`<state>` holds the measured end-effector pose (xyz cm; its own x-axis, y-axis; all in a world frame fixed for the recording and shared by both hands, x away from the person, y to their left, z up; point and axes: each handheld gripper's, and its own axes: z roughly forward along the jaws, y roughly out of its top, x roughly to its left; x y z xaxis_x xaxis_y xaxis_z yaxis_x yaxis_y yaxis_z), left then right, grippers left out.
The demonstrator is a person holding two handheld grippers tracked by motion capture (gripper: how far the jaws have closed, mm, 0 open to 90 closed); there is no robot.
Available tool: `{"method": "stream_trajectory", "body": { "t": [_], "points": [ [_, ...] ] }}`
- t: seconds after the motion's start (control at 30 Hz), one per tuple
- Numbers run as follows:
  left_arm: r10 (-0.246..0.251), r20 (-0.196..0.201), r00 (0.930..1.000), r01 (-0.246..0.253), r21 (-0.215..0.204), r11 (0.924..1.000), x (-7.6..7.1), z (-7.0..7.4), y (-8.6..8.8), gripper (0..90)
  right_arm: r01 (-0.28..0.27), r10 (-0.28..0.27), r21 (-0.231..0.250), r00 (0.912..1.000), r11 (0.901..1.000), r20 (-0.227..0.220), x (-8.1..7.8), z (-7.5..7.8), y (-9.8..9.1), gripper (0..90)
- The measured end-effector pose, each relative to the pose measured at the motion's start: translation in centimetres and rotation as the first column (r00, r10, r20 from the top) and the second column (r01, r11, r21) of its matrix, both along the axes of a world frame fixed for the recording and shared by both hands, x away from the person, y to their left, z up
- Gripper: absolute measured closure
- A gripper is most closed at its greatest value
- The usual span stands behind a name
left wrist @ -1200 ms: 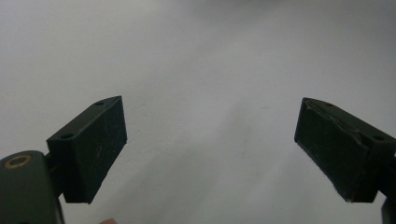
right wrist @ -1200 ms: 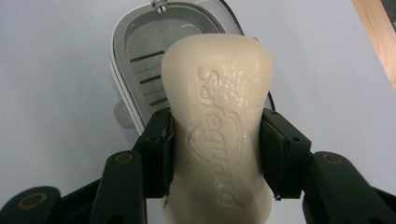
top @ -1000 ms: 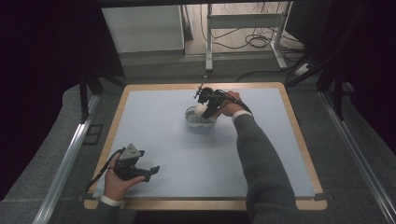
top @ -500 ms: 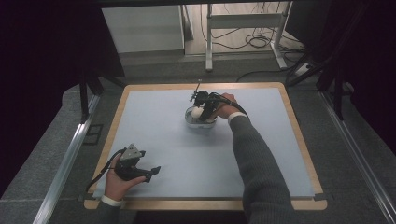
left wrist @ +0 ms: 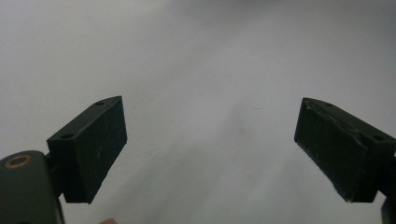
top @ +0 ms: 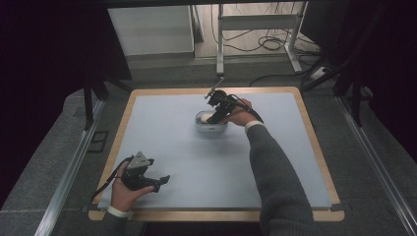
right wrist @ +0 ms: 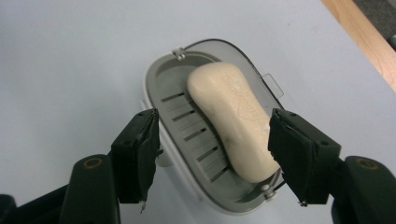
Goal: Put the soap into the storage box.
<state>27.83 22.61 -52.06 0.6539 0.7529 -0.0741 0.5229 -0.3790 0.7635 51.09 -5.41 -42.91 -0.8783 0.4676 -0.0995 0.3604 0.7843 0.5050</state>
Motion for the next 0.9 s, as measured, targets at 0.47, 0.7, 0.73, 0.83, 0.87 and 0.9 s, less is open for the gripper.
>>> {"method": "stream_trajectory", "body": {
  "t": [0.47,0.7,0.73,0.83,0.87,0.9],
  "points": [
    [0.029,0.018,0.9994,-0.03,0.012,0.9995,-0.3,0.5,0.6,9.8,0.02,-0.025,0.081,0.9982,0.9965,0.055,-2.9,1.2,-3.6,31.5],
    [0.021,0.021,0.9996,-0.021,0.007,0.9997,-0.4,0.4,0.5,9.8,0.066,-0.074,0.113,0.9947,0.9914,0.071,-4.9,0.3,-5.9,30.9],
    [0.019,0.02,0.9996,-0.019,0.01,0.9998,-0.4,0.4,0.5,9.8,0.08,-0.088,0.111,0.9931,0.9906,0.077,-5.2,0.1,-6.4,30.8],
    [0.017,0.017,0.9997,-0.017,0.01,0.9998,-0.5,0.3,0.4,9.8,0.127,-0.138,0.139,0.9879,0.9821,0.071,-6.3,-0.6,-8.0,30.0],
    [0.02,0.018,0.9996,-0.02,0.012,0.9997,-0.5,0.3,0.4,9.8,0.127,-0.138,0.139,0.9879,0.9821,0.071,-6.3,-0.6,-8.0,30.0],
    [0.021,0.018,0.9996,-0.022,0.014,0.9997,-0.5,0.3,0.4,9.8,0.138,-0.149,0.145,0.9866,0.9798,0.067,-6.6,-0.8,-8.5,30.0]
  ]
}}
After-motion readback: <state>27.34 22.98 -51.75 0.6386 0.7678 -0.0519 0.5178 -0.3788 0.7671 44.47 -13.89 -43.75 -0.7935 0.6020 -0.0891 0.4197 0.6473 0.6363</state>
